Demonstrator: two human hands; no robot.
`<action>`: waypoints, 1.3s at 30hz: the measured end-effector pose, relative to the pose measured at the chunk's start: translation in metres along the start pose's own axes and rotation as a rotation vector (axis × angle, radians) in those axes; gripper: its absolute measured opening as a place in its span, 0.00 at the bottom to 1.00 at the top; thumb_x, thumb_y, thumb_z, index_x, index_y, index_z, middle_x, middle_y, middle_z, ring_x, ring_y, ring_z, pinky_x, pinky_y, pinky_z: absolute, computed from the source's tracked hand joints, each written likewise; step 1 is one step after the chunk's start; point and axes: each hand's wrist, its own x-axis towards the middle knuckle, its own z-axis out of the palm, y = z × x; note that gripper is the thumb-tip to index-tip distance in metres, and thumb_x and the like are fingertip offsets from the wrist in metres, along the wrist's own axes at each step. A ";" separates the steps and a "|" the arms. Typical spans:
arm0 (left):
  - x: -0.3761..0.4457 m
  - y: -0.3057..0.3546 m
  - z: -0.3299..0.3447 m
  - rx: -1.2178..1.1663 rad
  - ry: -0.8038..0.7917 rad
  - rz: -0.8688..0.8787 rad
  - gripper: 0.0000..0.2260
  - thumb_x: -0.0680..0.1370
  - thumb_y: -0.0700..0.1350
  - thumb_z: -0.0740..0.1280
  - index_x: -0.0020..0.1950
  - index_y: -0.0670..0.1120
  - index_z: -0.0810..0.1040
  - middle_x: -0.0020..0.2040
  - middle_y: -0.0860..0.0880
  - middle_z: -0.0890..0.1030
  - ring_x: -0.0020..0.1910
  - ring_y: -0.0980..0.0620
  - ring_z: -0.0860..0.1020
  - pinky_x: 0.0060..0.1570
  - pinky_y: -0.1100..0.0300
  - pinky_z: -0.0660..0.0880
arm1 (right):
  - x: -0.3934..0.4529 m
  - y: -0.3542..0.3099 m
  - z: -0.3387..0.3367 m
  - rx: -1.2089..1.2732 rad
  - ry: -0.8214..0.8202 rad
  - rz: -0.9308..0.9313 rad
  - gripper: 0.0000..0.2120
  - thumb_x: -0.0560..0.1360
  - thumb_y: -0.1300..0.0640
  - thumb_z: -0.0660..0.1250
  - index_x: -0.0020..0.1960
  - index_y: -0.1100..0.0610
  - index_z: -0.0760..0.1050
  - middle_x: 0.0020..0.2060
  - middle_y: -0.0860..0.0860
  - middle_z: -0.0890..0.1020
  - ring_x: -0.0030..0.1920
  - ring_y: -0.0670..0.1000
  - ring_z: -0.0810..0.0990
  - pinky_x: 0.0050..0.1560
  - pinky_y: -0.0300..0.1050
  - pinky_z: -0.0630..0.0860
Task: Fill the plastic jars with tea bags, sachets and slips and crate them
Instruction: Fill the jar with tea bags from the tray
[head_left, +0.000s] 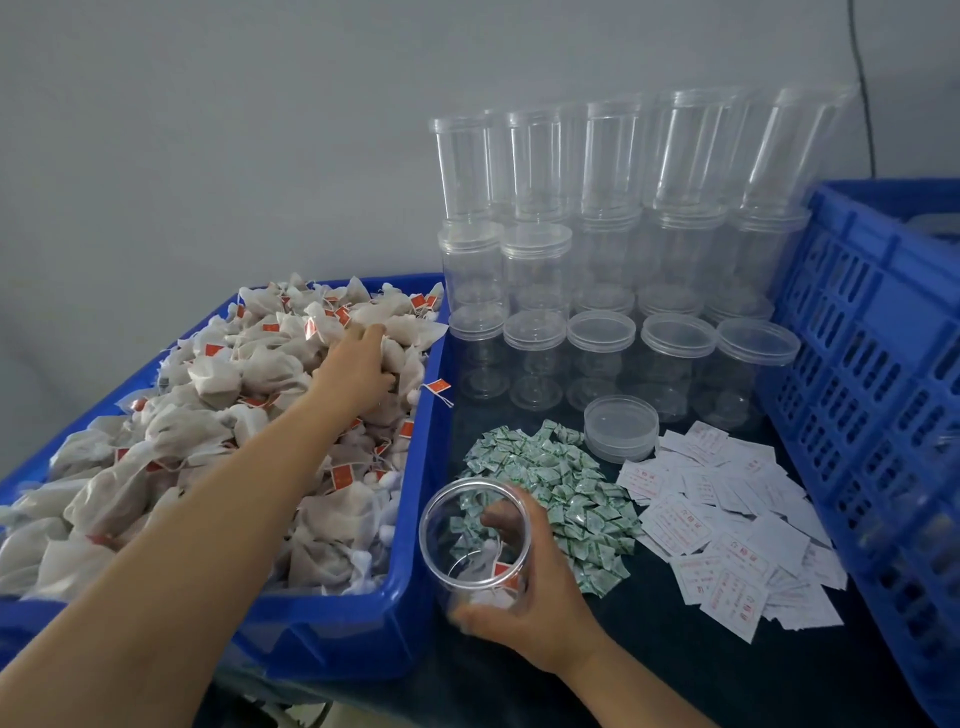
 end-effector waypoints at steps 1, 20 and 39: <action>0.002 -0.003 0.004 0.020 -0.002 -0.006 0.26 0.76 0.43 0.69 0.71 0.45 0.64 0.71 0.41 0.67 0.67 0.42 0.69 0.63 0.48 0.69 | 0.000 -0.001 0.000 -0.004 -0.001 0.000 0.49 0.58 0.47 0.82 0.69 0.25 0.58 0.61 0.29 0.71 0.68 0.37 0.71 0.58 0.30 0.73; -0.019 -0.021 -0.027 -0.136 0.194 0.118 0.11 0.78 0.41 0.64 0.59 0.41 0.78 0.53 0.42 0.81 0.51 0.44 0.78 0.48 0.54 0.72 | 0.001 0.003 0.001 -0.022 0.026 -0.029 0.49 0.58 0.45 0.83 0.69 0.26 0.59 0.61 0.31 0.73 0.68 0.41 0.72 0.61 0.31 0.73; -0.128 0.035 -0.090 -0.561 -0.158 0.336 0.10 0.73 0.43 0.70 0.46 0.59 0.79 0.45 0.62 0.80 0.45 0.62 0.78 0.43 0.69 0.75 | 0.002 0.001 0.002 0.019 0.017 -0.070 0.47 0.57 0.50 0.82 0.66 0.24 0.61 0.58 0.29 0.73 0.66 0.38 0.72 0.57 0.28 0.73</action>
